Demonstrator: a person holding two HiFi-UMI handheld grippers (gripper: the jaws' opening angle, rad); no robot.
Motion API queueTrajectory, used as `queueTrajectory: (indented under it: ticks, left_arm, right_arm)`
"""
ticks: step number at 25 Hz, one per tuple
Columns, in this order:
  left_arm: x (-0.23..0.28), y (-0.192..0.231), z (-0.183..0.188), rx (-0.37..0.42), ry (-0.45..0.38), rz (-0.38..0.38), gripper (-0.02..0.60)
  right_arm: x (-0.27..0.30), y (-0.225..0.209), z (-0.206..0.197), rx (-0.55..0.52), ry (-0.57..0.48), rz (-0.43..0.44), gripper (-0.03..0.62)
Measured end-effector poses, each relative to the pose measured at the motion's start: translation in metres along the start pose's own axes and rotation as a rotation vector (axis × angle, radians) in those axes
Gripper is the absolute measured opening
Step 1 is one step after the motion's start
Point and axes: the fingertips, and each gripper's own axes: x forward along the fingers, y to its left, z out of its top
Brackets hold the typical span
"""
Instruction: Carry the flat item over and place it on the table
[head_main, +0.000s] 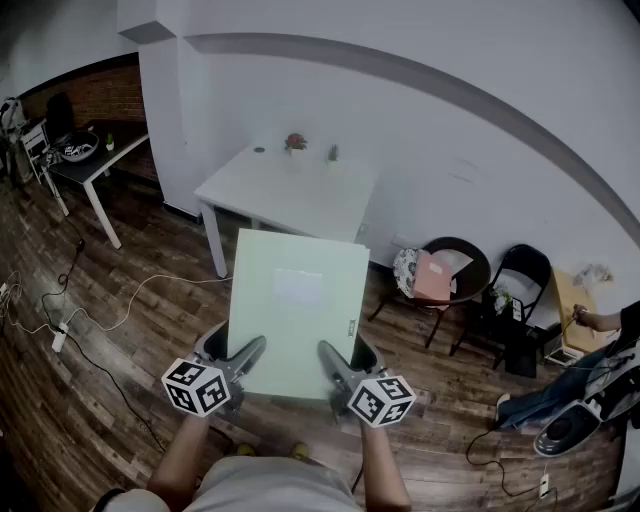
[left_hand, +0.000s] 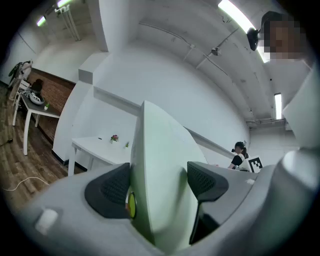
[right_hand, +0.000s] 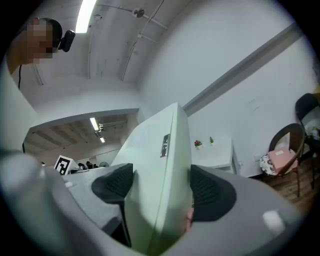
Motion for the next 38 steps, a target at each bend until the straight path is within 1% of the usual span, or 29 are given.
queueTrajectory:
  ticks: [6,15,22,29,38]
  left_arm:
    - [0.003,0.004,0.000,0.005,0.003,0.003,0.364]
    - [-0.001,0.003,0.003,0.011,-0.014,0.011,0.364]
    - [0.000,-0.003,0.001,0.009,-0.011,0.026,0.365]
    - [0.011,-0.018,-0.013,-0.001,0.004,0.030,0.365]
    - [0.044,-0.040,-0.019,0.006,-0.003,0.054,0.365]
  right_arm:
    - [0.005,-0.002,-0.001,0.003,-0.003,0.000,0.356]
    - [0.005,0.001,0.000,0.006,-0.016,0.011,0.357]
    - [0.002,-0.004,0.002,0.011,-0.011,0.022,0.357]
    - [-0.012,-0.023,0.000,0.023,-0.001,0.022,0.357]
    - [-0.017,-0.061,0.015,0.023,0.001,0.046,0.357]
